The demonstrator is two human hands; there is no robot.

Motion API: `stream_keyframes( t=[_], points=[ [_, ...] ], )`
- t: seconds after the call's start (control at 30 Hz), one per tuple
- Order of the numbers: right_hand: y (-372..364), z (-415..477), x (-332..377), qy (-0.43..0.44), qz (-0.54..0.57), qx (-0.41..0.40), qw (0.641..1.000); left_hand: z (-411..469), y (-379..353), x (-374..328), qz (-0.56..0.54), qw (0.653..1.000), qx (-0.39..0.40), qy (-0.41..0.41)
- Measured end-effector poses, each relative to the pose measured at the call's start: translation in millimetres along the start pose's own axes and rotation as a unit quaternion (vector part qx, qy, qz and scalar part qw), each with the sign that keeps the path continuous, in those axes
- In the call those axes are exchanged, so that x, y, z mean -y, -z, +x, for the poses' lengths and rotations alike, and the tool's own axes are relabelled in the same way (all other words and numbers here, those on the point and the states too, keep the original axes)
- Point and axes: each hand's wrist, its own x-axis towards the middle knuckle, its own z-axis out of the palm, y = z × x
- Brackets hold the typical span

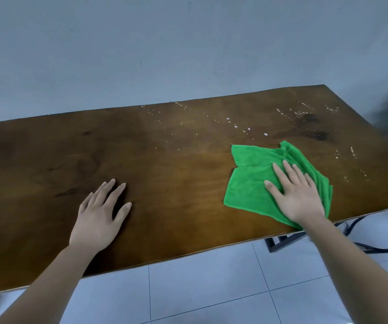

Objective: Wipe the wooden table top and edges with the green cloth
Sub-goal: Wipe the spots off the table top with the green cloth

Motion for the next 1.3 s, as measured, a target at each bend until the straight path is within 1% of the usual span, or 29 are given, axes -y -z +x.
stream_keyframes(
  t=[0.07,0.13,0.2,0.27,0.33,0.43,0.5,0.6,0.67,0.73,0.8,0.83,0.93,1.07,1.13,1.2,1.3],
  points=[
    [-1.4,5.7,-12.1,-0.037,0.012,-0.006,0.999,-0.7,-0.1,-1.1,0.003,1.000,-0.002,0.001],
    [-4.8,8.2,-5.6,-0.069,0.017,-0.009,0.997,-0.7,0.8,-2.4,0.010,1.000,-0.002,0.001],
    [-8.6,6.5,17.2,-0.088,0.010,-0.006,0.996,-1.4,2.3,-4.0,0.014,1.000,-0.002,0.001],
    [-12.1,1.4,53.2,-0.076,-0.002,0.000,0.997,-2.3,3.1,-5.4,0.014,1.000,-0.005,0.001],
    [-15.3,-8.5,99.8,-0.032,-0.008,0.015,0.999,-2.4,3.7,-6.1,0.012,1.000,-0.005,0.001],
    [-21.5,-28.2,174.3,0.060,0.000,0.040,0.997,-2.4,3.1,-5.9,0.012,1.000,-0.006,0.002],
    [-26.6,-43.8,220.1,0.129,0.003,0.052,0.990,-2.5,2.5,-5.0,0.014,1.000,-0.008,0.000],
    [-36.9,-68.2,269.7,0.238,-0.009,0.067,0.969,-3.7,0.4,-3.7,0.011,1.000,-0.023,-0.001],
    [-43.4,-77.5,279.8,0.305,-0.014,0.069,0.950,-3.9,-0.9,-3.1,0.008,1.000,-0.029,-0.003],
    [-45.9,-75.3,268.9,0.366,-0.015,0.062,0.929,-3.3,-1.5,-2.7,0.007,0.999,-0.032,-0.003],
    [-42.8,-61.6,242.9,0.403,-0.015,0.056,0.913,-2.8,-1.2,-2.9,0.006,0.999,-0.033,-0.001],
    [-39.6,-51.1,227.3,0.405,-0.012,0.055,0.913,-2.5,-1.0,-2.8,0.008,1.000,-0.030,0.000],
    [-26.2,-9.4,176.7,0.357,-0.006,0.050,0.933,-1.4,1.4,-3.1,0.018,1.000,-0.010,0.000],
    [-11.0,53.2,111.5,0.243,-0.013,0.040,0.969,-0.7,3.4,-4.9,0.020,1.000,0.010,0.012],
    [-5.5,82.3,89.8,0.178,-0.010,0.033,0.983,-0.9,3.8,-4.9,0.022,1.000,0.009,0.012],
    [-1.5,107.9,80.9,0.110,-0.004,0.024,0.994,-0.3,3.4,-4.9,0.025,1.000,0.011,0.013],
    [-1.4,135.5,95.9,0.016,0.010,0.018,1.000,0.0,2.8,-4.6,0.030,0.999,0.012,0.013]
  ],
)
